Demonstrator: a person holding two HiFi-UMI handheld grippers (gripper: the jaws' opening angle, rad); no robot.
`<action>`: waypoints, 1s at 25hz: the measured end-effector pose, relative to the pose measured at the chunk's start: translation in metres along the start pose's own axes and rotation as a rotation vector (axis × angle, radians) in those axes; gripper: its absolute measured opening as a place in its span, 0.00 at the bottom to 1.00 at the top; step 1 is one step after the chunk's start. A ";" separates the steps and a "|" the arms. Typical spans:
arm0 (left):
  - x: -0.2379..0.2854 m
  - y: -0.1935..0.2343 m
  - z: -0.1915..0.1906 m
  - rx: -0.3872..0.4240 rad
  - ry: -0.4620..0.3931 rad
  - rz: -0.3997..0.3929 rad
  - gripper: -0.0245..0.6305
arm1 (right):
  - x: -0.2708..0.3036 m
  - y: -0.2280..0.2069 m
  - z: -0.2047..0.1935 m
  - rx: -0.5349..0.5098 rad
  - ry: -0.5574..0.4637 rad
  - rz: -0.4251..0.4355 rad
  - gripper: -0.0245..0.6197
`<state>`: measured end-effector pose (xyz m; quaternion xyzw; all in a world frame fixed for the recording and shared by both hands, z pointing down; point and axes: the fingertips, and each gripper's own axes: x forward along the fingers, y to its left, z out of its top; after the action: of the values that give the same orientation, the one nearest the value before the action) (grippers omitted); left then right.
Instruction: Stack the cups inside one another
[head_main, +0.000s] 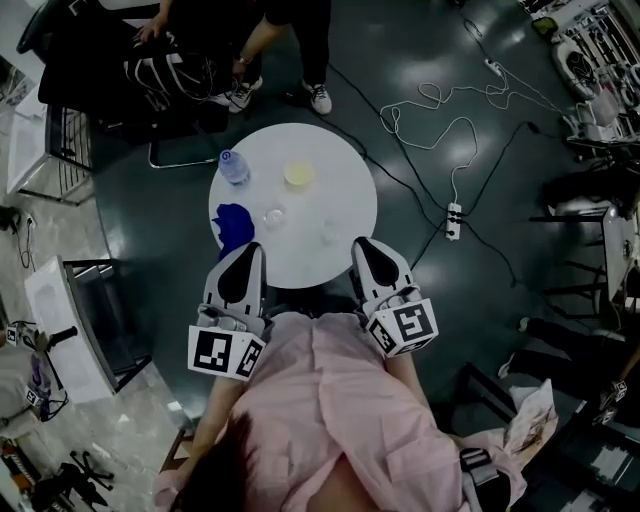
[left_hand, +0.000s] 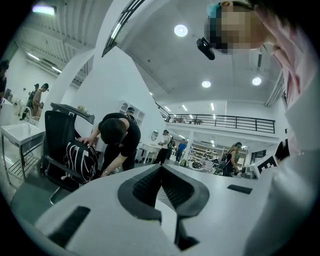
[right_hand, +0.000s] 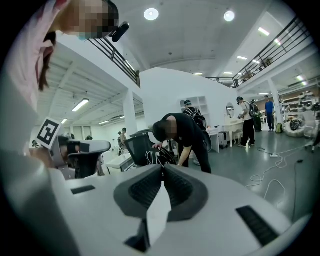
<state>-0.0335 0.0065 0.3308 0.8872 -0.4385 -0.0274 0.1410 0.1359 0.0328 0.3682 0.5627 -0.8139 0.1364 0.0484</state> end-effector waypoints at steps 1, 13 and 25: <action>0.000 0.001 0.000 -0.002 -0.001 0.003 0.06 | 0.000 -0.001 0.000 0.002 0.001 -0.003 0.09; -0.001 0.000 0.002 -0.047 -0.023 0.094 0.06 | 0.002 -0.023 0.013 -0.006 0.009 0.023 0.09; 0.012 -0.010 -0.008 -0.058 0.002 0.124 0.06 | -0.009 -0.097 0.030 -0.064 0.030 -0.064 0.09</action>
<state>-0.0173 0.0047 0.3365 0.8539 -0.4915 -0.0304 0.1686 0.2314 0.0011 0.3534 0.5847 -0.7985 0.1170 0.0828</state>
